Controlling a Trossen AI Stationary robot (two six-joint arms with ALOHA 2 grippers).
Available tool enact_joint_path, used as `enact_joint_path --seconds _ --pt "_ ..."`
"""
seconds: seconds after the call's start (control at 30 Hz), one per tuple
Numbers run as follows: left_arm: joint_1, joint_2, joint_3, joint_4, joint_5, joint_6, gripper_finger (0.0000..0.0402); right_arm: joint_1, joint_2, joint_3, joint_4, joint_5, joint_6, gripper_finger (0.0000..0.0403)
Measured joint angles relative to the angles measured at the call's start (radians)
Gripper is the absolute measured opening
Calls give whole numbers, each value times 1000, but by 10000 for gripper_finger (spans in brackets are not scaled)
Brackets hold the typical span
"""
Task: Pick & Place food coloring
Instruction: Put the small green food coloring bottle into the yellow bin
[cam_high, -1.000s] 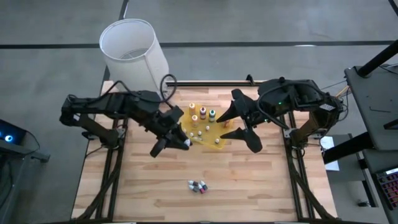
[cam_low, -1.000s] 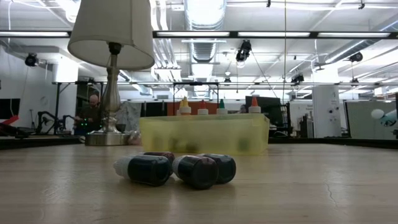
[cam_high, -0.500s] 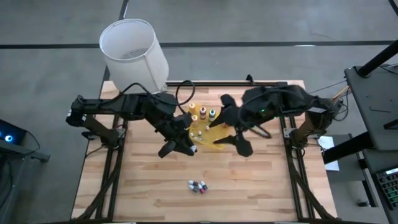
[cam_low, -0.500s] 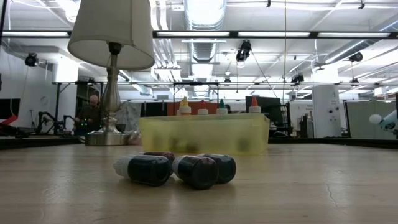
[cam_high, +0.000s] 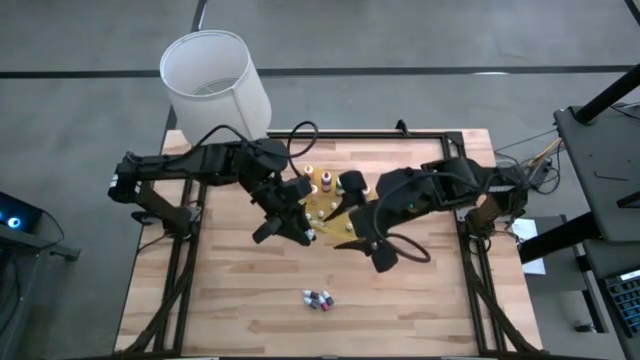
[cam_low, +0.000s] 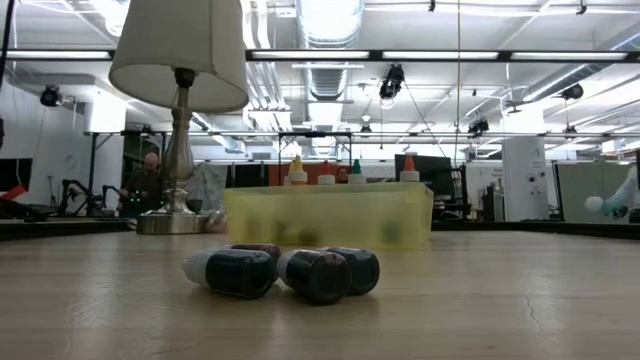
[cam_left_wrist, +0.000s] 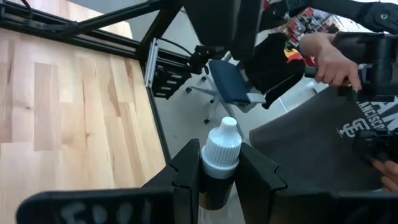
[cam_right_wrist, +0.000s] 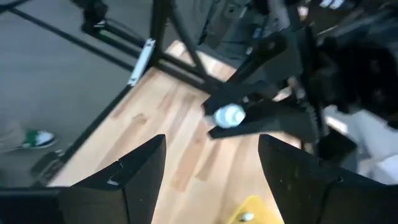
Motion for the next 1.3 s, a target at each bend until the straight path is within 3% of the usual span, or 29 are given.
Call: enact_joint_path --seconds 0.33,0.63,1.3 --pt "19 0 0 0 18 2 55 3 7 0 53 85 -77 246" --pt "28 0 0 1 34 13 55 3 69 -2 94 87 -106 244" --pt "30 0 0 16 52 30 55 2 74 -10 141 85 -94 242"
